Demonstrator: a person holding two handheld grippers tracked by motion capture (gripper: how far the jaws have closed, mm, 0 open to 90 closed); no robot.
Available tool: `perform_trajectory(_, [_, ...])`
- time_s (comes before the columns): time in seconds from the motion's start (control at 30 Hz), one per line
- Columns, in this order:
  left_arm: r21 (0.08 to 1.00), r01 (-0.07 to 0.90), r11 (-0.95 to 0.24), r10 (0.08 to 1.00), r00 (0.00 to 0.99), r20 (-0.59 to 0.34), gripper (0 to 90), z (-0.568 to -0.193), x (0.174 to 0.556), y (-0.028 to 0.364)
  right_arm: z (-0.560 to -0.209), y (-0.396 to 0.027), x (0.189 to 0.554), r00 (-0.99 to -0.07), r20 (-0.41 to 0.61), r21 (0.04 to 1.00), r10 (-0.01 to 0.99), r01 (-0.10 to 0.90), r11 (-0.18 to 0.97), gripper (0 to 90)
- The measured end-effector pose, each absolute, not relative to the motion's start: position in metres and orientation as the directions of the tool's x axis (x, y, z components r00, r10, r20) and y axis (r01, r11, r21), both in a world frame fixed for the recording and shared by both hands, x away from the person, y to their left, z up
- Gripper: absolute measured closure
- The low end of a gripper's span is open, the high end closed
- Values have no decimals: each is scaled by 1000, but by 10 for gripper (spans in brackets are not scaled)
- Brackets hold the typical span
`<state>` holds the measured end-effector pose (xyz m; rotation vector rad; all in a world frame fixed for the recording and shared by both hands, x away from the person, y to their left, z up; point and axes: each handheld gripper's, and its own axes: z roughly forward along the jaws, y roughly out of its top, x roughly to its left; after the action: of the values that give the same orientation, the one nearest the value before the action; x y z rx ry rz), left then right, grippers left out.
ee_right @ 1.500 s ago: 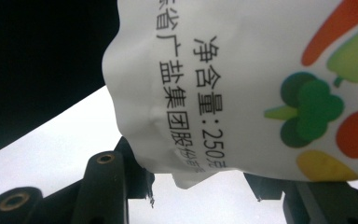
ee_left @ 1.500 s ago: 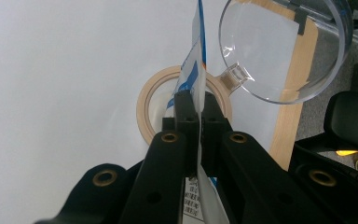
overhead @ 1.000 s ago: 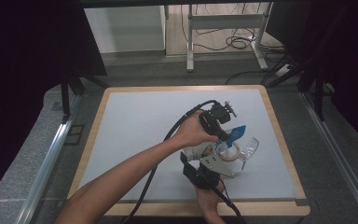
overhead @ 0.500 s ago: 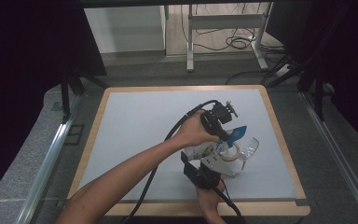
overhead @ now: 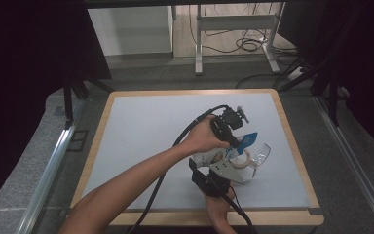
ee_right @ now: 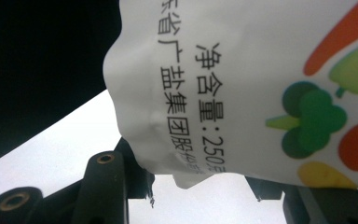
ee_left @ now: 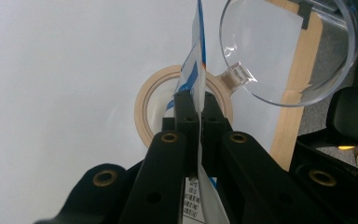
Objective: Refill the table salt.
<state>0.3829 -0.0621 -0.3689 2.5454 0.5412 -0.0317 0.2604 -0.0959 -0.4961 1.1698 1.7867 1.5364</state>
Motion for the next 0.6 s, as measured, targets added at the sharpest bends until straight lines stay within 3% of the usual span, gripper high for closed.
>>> perform_trajectory(0.6, [503, 381, -776, 366, 921, -132, 899, -366, 383, -64, -493, -97, 260, -500, 173, 960, 849, 278, -32, 509])
